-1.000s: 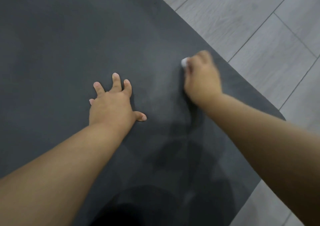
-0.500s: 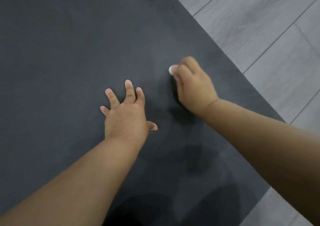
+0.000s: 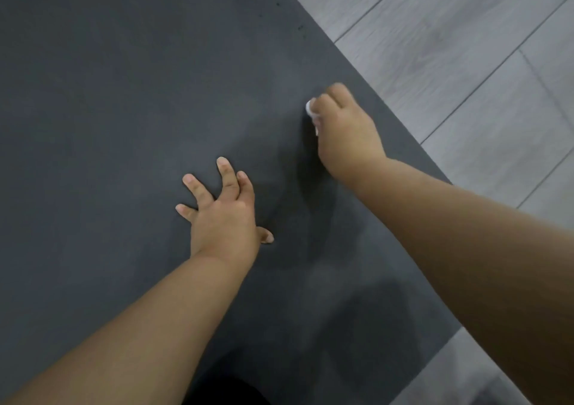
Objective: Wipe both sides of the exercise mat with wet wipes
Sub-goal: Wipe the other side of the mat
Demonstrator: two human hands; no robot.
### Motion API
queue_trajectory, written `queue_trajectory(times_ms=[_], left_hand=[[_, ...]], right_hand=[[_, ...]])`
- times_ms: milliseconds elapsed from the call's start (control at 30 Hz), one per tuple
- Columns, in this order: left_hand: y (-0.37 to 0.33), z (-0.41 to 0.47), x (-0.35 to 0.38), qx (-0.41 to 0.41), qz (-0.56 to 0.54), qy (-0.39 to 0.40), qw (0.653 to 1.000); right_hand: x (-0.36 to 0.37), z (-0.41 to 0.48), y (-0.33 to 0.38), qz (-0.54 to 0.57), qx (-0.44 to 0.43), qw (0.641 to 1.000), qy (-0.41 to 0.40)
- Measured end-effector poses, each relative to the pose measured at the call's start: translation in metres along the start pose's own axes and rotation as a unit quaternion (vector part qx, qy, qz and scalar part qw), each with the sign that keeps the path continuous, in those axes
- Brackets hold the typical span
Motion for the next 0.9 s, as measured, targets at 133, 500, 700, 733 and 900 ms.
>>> queue_trajectory(times_ms=[133, 500, 700, 733, 900], left_hand=[[0.003, 0.0, -0.001, -0.01, -0.004, -0.013, 1.0], [0.008, -0.015, -0.004, -0.105, -0.214, -0.074, 0.968], [0.019, -0.012, 0.006, -0.157, -0.259, -0.094, 0.948], [0.019, -0.012, 0.005, -0.16, -0.263, -0.098, 0.946], [0.015, -0.014, 0.002, -0.172, -0.249, -0.107, 0.947]], right_hand=[[0.003, -0.033, 0.022, 0.034, -0.21, 0.974, 0.082], [-0.019, -0.094, -0.063, -0.015, -0.292, 0.928, 0.229], [-0.016, -0.09, -0.066, -0.003, -0.285, 0.93, 0.232], [-0.017, -0.089, -0.067, 0.005, -0.272, 0.934, 0.231], [-0.015, -0.087, -0.073, 0.032, -0.247, 0.945, 0.214]])
Point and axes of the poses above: each hand's wrist, its own z-axis towards the middle knuckle, its own x-axis out of the palm, y = z × x, the point moved 6 cm from there along z, towards the middle knuckle, and after that the axes turned 7 degrees about -z, right-handed, at the moved point
